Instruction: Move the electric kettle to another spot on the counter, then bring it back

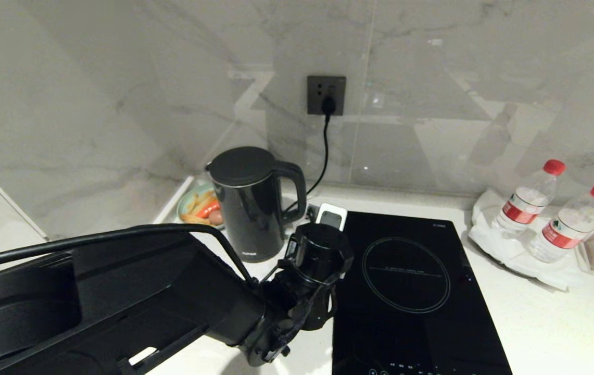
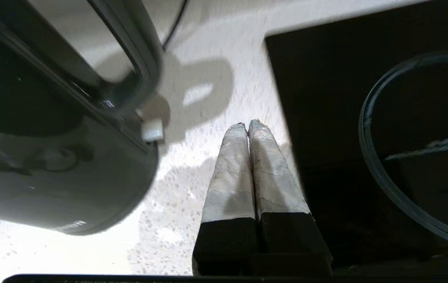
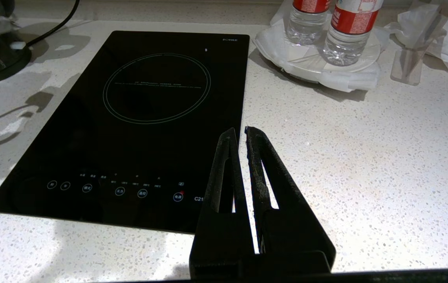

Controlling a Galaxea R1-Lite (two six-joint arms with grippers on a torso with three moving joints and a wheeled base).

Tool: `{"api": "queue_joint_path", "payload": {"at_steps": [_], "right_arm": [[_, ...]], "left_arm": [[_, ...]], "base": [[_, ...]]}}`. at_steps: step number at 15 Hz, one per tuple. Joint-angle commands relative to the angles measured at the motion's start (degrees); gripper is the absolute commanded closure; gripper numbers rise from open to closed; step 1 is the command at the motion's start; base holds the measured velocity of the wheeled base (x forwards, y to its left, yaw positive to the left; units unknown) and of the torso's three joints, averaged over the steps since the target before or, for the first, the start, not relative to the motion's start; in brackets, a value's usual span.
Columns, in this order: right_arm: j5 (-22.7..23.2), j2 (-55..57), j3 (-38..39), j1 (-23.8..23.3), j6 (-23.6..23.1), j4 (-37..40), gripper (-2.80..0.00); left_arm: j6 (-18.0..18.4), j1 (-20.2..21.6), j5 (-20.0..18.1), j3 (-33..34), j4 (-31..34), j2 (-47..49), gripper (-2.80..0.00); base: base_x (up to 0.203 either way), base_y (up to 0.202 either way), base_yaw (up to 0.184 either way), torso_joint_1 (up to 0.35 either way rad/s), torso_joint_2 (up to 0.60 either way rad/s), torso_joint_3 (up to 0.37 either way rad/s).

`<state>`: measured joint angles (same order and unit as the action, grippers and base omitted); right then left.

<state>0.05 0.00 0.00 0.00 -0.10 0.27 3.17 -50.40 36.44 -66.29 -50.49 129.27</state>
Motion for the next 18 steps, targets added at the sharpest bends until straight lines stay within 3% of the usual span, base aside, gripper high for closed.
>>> {"api": "queue_joint_path", "payload": {"at_steps": [1, 2, 15, 18], "right_arm": [[0.04, 0.04, 0.0, 0.0, 0.01, 0.0, 0.0], [0.04, 0.0, 0.0, 0.0, 0.01, 0.0, 0.0], [0.04, 0.09, 0.0, 0.0, 0.01, 0.0, 0.0], [0.04, 0.09, 0.0, 0.0, 0.01, 0.0, 0.0]], "left_arm": [[-0.06, 1.22, 0.21, -1.66, -0.31, 3.94, 0.0], [-0.09, 1.97, 0.24, -2.94, -0.28, 5.05, -2.8], [-0.25, 4.09, 1.06, -12.29, -0.41, 13.54, -2.8], [-1.8, 4.35, 1.09, -13.24, -0.34, 13.79, -2.8]], "base": [[0.0, 0.0, 0.0, 0.0, 0.0, 0.0], [0.0, 0.0, 0.0, 0.0, 0.0, 0.0], [0.0, 0.0, 0.0, 0.0, 0.0, 0.0], [0.0, 0.0, 0.0, 0.0, 0.0, 0.0]]}}
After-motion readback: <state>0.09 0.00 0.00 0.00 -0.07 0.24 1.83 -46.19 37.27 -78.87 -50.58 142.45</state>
